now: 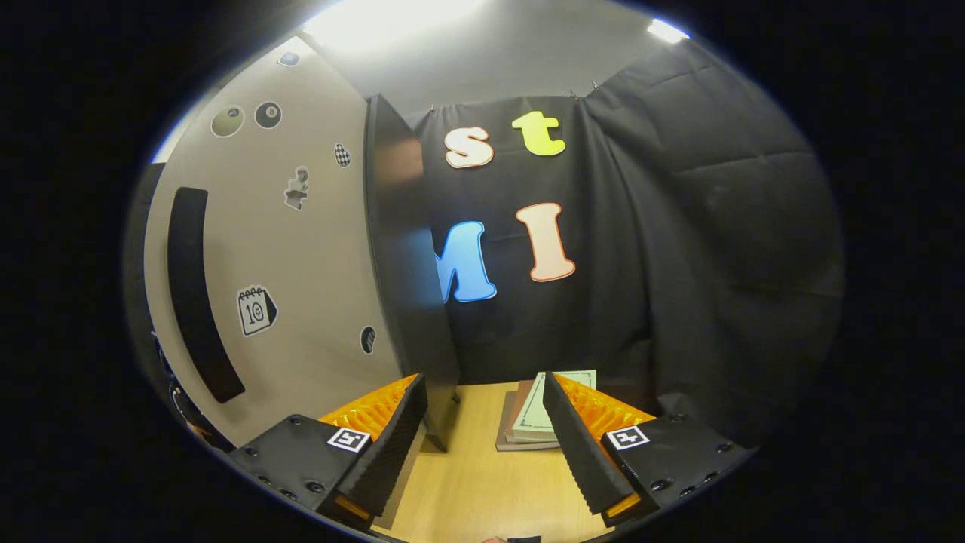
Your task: Open the cabinet door with the right hand, grasp the bottle in the cabinet with the left hand and place it on the coaster, then close the cabinet door with the right hand.
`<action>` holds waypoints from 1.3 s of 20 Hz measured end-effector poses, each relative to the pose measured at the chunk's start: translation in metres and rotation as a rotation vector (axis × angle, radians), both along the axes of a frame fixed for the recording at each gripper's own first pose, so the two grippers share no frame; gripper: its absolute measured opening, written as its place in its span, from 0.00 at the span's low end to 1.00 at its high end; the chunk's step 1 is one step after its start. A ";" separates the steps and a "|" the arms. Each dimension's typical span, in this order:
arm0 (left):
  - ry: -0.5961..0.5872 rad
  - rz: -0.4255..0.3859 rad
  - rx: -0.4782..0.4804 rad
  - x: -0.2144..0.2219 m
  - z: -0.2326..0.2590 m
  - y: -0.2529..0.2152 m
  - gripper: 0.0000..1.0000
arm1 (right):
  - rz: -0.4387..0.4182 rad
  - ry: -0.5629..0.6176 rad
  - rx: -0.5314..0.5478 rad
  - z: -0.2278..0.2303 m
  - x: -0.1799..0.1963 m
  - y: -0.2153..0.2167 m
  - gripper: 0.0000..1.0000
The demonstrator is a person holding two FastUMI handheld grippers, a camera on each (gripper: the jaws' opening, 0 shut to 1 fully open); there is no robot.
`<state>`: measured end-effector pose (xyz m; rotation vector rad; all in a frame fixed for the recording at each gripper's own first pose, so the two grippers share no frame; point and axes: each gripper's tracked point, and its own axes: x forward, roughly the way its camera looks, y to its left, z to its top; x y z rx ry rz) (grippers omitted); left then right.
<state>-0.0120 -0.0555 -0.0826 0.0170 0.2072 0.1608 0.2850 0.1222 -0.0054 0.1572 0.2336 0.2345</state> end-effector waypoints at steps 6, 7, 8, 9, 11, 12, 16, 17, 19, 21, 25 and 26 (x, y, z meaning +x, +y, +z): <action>-0.059 -0.044 -0.030 0.010 0.036 -0.009 0.78 | 0.096 -0.073 0.049 0.024 0.001 0.039 0.98; -0.066 -0.054 -0.041 0.011 0.038 -0.009 0.78 | 0.115 -0.076 0.054 0.028 -0.002 0.047 0.98; -0.077 -0.064 -0.048 0.014 0.041 -0.009 0.78 | 0.131 -0.080 0.052 0.032 -0.004 0.054 0.98; -0.084 -0.076 -0.055 0.017 0.043 -0.009 0.78 | 0.133 -0.085 0.045 0.035 -0.006 0.059 0.98; -0.079 -0.107 -0.067 0.023 0.041 -0.007 0.78 | 0.128 -0.091 0.026 0.038 -0.010 0.070 0.92; -0.086 -0.119 -0.071 0.025 0.044 -0.004 0.79 | 0.101 -0.098 0.004 0.040 -0.009 0.070 0.92; -0.099 -0.150 -0.085 0.031 0.047 0.018 0.78 | 0.018 -0.093 -0.005 0.041 -0.009 0.072 0.96; -0.105 -0.153 -0.089 0.032 0.049 0.025 0.78 | 0.006 -0.085 0.002 0.040 -0.009 0.075 0.96; -0.113 -0.155 -0.098 0.035 0.052 0.041 0.78 | 0.001 -0.070 0.028 0.037 -0.009 0.087 0.96; -0.109 -0.147 -0.091 0.037 0.049 0.058 0.78 | 0.018 -0.055 0.050 0.036 -0.009 0.105 0.96; -0.097 -0.145 -0.075 0.041 0.041 0.083 0.78 | 0.055 -0.062 0.048 0.036 -0.030 0.143 0.96; -0.093 -0.144 -0.075 0.041 0.039 0.089 0.80 | 0.058 -0.066 0.047 0.036 -0.029 0.150 0.96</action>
